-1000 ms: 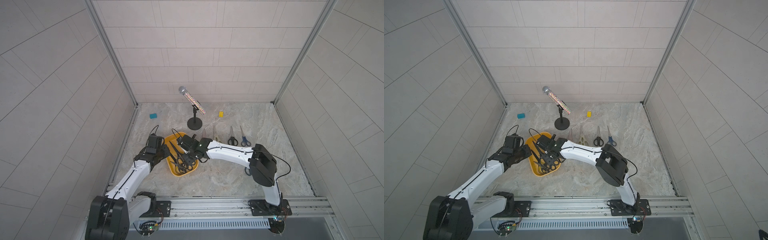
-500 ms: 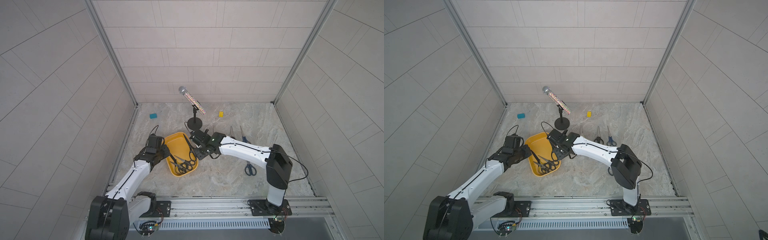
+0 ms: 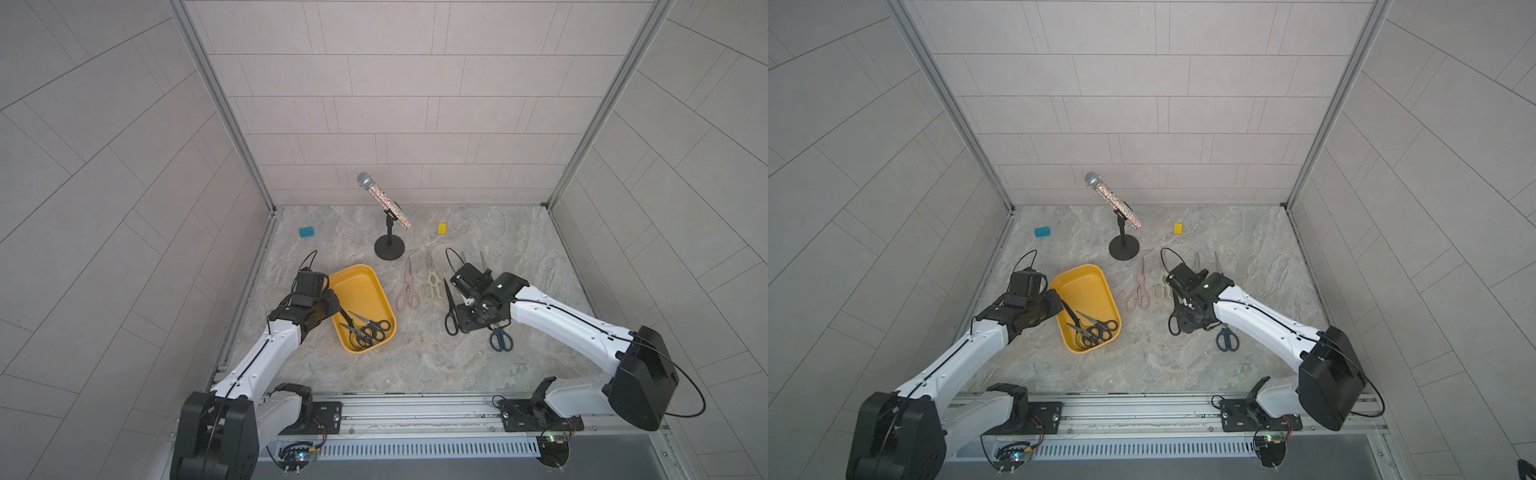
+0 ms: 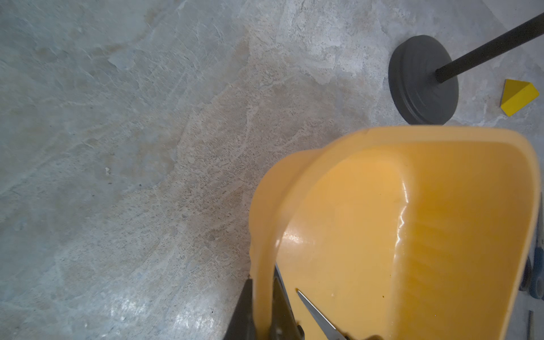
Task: Take the scissors out of the storage box
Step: Place the scissors at the center of the board.
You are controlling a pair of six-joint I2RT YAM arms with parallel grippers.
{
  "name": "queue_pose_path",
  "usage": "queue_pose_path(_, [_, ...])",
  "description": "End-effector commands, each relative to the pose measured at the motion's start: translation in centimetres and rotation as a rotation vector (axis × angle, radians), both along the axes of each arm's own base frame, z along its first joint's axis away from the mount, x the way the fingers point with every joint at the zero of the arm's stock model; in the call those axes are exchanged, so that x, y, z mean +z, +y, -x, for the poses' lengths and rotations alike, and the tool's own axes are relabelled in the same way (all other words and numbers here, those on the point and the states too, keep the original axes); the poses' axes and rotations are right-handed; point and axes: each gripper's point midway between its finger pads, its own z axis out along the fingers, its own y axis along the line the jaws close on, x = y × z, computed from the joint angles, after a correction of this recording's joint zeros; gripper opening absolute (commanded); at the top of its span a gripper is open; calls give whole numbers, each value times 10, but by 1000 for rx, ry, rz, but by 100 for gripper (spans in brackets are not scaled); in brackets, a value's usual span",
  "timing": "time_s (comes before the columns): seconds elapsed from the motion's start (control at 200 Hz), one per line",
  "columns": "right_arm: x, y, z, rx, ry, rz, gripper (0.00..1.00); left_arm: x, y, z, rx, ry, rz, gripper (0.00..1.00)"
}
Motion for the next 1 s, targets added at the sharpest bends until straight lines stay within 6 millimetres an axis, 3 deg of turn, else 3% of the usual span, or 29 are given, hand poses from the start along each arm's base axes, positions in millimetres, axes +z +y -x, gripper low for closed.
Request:
queue_pose_path(0.0, [-12, -19, 24, -100, 91, -10, 0, 14, 0, -9, -3, -36, -10, 0])
queue_pose_path(0.14, [-29, -33, 34, -137, 152, 10, 0, 13, 0, -8, -6, -33, -12, 0])
queue_pose_path(0.305, [-43, -41, 30, -156, 184, 41, 0, 14, 0, -8, -7, -35, -12, 0])
queue_pose_path(0.5, [-56, -39, 22, -162, 198, 34, 0, 15, 1, -8, -5, -39, -16, 0])
queue_pose_path(0.78, [-74, -47, 30, -161, 246, 90, 0, 17, 1, -8, -8, -46, -19, 0])
queue_pose_path(0.996, [-79, -49, 32, -164, 251, 97, 11, 17, 0, -8, -10, -43, -17, 0])
